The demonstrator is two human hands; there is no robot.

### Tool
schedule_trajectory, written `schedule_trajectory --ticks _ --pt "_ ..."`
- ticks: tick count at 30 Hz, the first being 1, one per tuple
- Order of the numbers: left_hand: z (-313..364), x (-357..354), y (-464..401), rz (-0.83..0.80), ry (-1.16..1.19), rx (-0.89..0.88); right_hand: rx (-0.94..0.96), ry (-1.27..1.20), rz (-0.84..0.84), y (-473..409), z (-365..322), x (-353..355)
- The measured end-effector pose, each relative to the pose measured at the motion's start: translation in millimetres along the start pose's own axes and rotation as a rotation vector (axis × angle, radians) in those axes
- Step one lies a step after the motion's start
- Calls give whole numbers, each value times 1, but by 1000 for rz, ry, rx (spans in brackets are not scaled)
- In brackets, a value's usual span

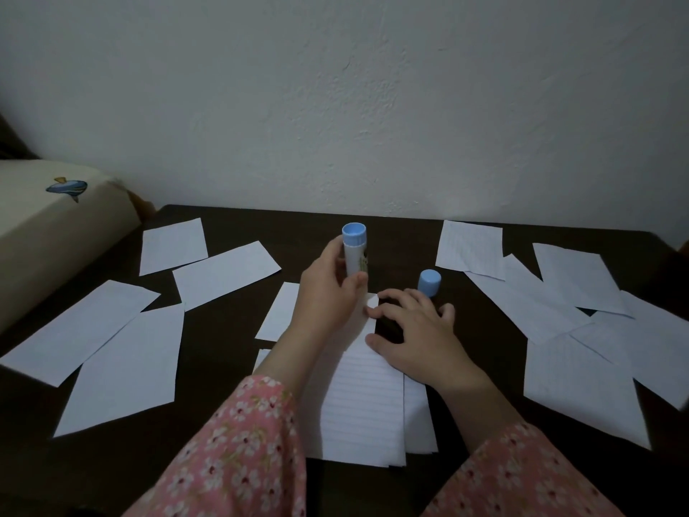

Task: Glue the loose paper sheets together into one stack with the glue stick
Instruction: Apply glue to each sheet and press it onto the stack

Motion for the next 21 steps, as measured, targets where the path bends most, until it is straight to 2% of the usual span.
schedule_trajectory --ticks 11,21 --pt "-3 -3 1 -60 -21 -11 -14 -1 52 -1 -4 -3" --pt "-18 23 1 -98 30 36 -29 -28 -2 -1 -8 -3"
Point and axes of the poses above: each hand's wrist, its own y-axis away from the middle knuckle, its own x-axis out of the back of the hand, z = x × y, the point moved 2 cm from there along -y, towards the middle knuckle, and after that the axes turned 1 degree about -y, right-handed, at the moved point
